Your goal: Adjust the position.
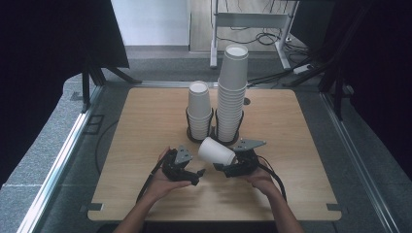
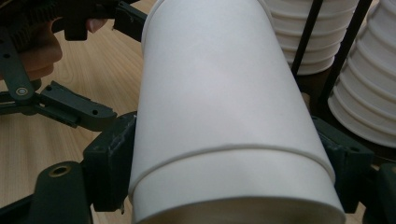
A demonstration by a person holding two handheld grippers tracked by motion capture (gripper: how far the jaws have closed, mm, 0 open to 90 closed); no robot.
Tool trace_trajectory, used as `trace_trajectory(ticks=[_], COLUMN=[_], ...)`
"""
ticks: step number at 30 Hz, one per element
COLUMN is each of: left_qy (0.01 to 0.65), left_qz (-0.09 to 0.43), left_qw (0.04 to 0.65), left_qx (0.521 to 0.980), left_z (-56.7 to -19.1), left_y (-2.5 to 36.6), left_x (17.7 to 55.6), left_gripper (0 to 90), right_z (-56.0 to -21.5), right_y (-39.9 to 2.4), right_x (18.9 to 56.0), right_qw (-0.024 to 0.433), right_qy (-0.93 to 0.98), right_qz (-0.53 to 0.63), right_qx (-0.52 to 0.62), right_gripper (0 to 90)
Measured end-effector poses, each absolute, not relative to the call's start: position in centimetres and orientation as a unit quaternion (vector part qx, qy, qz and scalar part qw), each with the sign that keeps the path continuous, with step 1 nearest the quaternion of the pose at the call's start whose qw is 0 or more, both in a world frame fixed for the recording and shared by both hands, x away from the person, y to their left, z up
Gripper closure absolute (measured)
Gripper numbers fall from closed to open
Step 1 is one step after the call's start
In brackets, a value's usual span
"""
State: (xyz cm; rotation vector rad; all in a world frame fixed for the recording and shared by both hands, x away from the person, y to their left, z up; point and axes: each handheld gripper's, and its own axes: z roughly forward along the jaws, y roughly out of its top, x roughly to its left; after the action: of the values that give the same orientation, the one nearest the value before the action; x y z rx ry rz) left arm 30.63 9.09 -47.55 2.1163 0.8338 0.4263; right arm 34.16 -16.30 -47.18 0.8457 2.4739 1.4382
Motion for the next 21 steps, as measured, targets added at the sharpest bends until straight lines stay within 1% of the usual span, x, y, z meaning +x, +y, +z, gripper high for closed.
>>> trace_trajectory(ticks=[21], left_qy=[0.347], left_qz=[0.146], left_qw=[0.413], left_qx=[0.829], left_z=[-48.1], left_y=[9.7], left_x=[30.8], left_gripper=[6.6], right_z=[-47.6], right_y=[-17.5], right_x=[33.3], right_qw=[0.094], right_qy=[0.778], right_qz=[0.543], right_qx=[0.301], right_gripper=[20.8])
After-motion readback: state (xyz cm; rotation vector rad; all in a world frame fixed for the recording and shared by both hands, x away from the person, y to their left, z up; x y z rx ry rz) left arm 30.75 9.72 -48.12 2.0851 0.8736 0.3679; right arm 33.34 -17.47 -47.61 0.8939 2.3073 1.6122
